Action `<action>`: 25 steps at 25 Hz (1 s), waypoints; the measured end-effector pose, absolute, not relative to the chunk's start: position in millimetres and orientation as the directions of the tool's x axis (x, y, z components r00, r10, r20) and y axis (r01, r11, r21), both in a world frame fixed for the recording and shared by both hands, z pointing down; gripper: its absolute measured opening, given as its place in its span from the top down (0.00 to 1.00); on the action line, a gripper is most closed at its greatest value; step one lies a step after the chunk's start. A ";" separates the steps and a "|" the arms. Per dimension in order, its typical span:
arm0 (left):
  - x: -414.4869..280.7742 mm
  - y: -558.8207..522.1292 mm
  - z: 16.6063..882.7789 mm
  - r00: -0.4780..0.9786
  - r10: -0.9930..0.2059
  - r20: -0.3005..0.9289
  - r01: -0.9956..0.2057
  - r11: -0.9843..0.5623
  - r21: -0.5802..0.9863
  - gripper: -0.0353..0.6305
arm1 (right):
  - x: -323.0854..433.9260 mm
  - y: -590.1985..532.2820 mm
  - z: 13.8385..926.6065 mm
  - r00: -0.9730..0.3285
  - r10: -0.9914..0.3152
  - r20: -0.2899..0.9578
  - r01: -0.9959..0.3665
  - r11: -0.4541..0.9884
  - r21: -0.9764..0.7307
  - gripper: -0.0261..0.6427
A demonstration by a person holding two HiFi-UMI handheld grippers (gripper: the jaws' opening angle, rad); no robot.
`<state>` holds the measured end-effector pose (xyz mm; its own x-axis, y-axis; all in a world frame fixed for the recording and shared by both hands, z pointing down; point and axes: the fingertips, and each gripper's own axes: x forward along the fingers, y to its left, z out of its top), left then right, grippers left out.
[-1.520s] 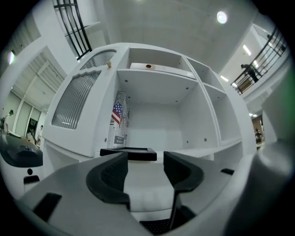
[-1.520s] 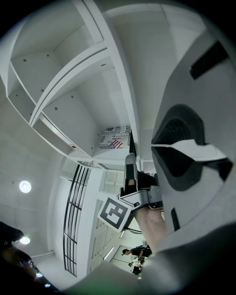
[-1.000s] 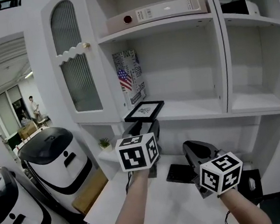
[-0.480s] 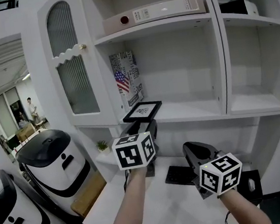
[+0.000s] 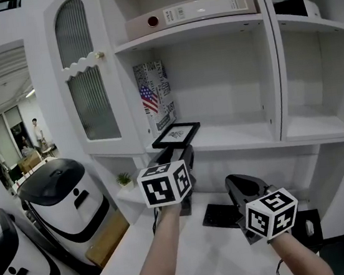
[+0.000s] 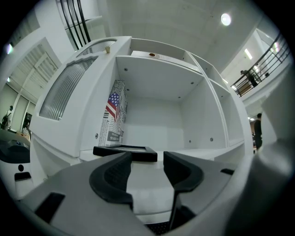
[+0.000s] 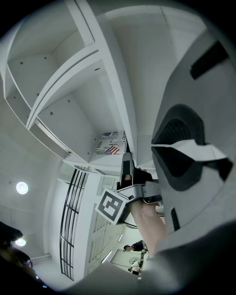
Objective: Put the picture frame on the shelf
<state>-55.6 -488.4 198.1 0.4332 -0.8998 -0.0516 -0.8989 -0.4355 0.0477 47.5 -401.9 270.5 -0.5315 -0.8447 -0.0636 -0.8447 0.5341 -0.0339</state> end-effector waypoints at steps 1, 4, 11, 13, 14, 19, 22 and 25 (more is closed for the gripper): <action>-55.2 -489.1 198.1 0.433 -0.900 -0.053 -0.899 -0.435 0.050 0.62 | 47.7 -402.5 270.8 -0.531 -0.845 -0.063 -0.845 0.533 -0.034 0.96; -54.0 -490.3 198.0 0.434 -0.899 -0.056 -0.898 -0.437 0.054 0.62 | 48.4 -403.5 271.4 -0.529 -0.847 -0.062 -0.847 0.531 -0.035 0.96; -55.5 -478.2 199.0 0.447 -0.890 -0.087 -0.888 -0.453 0.080 0.62 | 50.5 -400.7 274.5 -0.525 -0.849 -0.057 -0.849 0.528 -0.039 0.96; -54.8 -471.7 200.4 0.454 -0.886 -0.094 -0.884 -0.461 0.077 0.62 | 51.7 -399.2 276.2 -0.525 -0.850 -0.055 -0.849 0.527 -0.044 0.96; -54.3 -468.3 201.5 0.457 -0.884 -0.096 -0.883 -0.464 0.075 0.62 | 52.1 -398.3 277.2 -0.524 -0.850 -0.055 -0.849 0.527 -0.047 0.96; -53.9 -453.2 210.8 0.448 -0.890 -0.083 -0.891 -0.452 0.045 0.64 | 53.2 -392.5 281.6 -0.524 -0.850 -0.052 -0.848 0.526 -0.058 0.96; -54.0 -444.9 218.8 0.446 -0.892 -0.073 -0.893 -0.449 0.033 0.67 | 54.8 -388.1 281.9 -0.522 -0.851 -0.055 -0.849 0.524 -0.060 0.96; -54.1 -437.2 231.8 0.445 -0.894 -0.056 -0.894 -0.446 0.026 0.71 | 55.8 -383.2 285.2 -0.521 -0.852 -0.055 -0.850 0.523 -0.066 0.96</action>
